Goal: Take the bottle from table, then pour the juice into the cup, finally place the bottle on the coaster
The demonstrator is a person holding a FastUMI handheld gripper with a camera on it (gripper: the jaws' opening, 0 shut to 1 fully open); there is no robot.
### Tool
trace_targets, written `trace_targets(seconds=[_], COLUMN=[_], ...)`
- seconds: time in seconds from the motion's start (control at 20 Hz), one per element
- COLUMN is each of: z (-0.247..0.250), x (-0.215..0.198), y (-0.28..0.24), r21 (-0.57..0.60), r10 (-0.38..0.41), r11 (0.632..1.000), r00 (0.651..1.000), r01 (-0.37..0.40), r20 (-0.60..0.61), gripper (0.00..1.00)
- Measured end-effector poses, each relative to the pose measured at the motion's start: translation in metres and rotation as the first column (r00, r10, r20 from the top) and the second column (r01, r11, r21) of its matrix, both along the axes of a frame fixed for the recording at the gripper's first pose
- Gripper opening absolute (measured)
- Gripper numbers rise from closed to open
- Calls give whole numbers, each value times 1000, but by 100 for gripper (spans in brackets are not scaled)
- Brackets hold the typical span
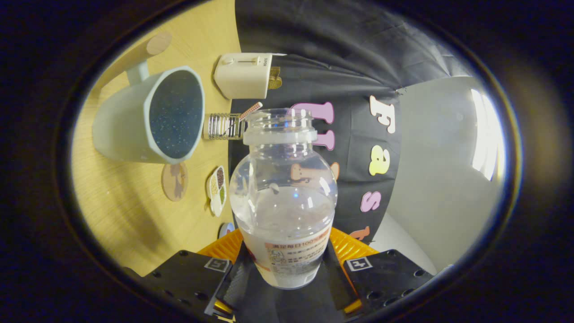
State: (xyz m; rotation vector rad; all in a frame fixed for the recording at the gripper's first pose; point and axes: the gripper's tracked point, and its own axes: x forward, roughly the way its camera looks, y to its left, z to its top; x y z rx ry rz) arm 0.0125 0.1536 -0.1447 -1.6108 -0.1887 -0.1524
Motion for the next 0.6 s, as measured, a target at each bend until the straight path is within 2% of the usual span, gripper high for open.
trace_targets(seconds=[0.6], z=[-1], x=[-1], y=[-1], r21=[-56], r10=[1], r11=[998], r00=[1000], r01=[-2], r20=[-27], gripper=[79])
